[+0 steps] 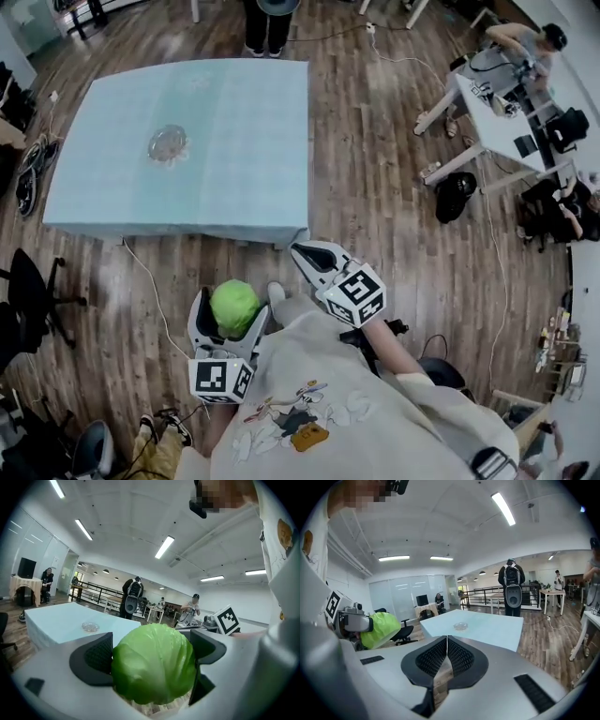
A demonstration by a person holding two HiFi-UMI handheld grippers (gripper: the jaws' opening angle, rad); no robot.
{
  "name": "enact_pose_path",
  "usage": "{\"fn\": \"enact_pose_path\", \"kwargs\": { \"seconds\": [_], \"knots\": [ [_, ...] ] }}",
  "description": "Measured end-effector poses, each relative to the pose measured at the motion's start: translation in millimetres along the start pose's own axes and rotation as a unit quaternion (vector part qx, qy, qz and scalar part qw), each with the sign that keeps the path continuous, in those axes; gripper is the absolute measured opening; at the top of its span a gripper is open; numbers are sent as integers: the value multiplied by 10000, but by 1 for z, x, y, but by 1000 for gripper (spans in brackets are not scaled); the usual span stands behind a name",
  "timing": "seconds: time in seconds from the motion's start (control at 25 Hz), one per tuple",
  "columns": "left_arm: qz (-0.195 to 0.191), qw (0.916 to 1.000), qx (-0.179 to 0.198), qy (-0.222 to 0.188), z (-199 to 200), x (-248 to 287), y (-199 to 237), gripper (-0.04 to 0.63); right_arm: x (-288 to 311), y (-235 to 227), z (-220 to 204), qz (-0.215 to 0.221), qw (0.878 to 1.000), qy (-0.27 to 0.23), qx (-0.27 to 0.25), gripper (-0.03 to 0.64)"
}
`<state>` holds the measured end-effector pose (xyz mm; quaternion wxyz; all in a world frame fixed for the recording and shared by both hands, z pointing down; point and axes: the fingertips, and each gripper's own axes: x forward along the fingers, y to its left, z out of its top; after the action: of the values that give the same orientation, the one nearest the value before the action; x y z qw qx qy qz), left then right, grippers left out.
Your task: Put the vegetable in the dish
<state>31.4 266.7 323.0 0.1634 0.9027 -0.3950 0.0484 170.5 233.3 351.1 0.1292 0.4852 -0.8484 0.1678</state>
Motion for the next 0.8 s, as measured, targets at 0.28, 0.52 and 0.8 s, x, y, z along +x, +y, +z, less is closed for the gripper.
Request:
{"fn": "enact_pose_path", "kwargs": {
  "seconds": [0.28, 0.52, 0.8],
  "knots": [
    [-123, 9997, 219, 41, 8, 76, -6, 523, 11, -68, 13, -63, 9997, -180, 147, 23],
    [20, 9997, 172, -177, 26, 104, -16, 523, 17, -95, 25, 105, 9996, -228, 156, 23],
    [425, 9990, 71, -99, 32, 99, 8, 523, 43, -89, 14, 442, 9985, -22, 336, 23]
  ]
}}
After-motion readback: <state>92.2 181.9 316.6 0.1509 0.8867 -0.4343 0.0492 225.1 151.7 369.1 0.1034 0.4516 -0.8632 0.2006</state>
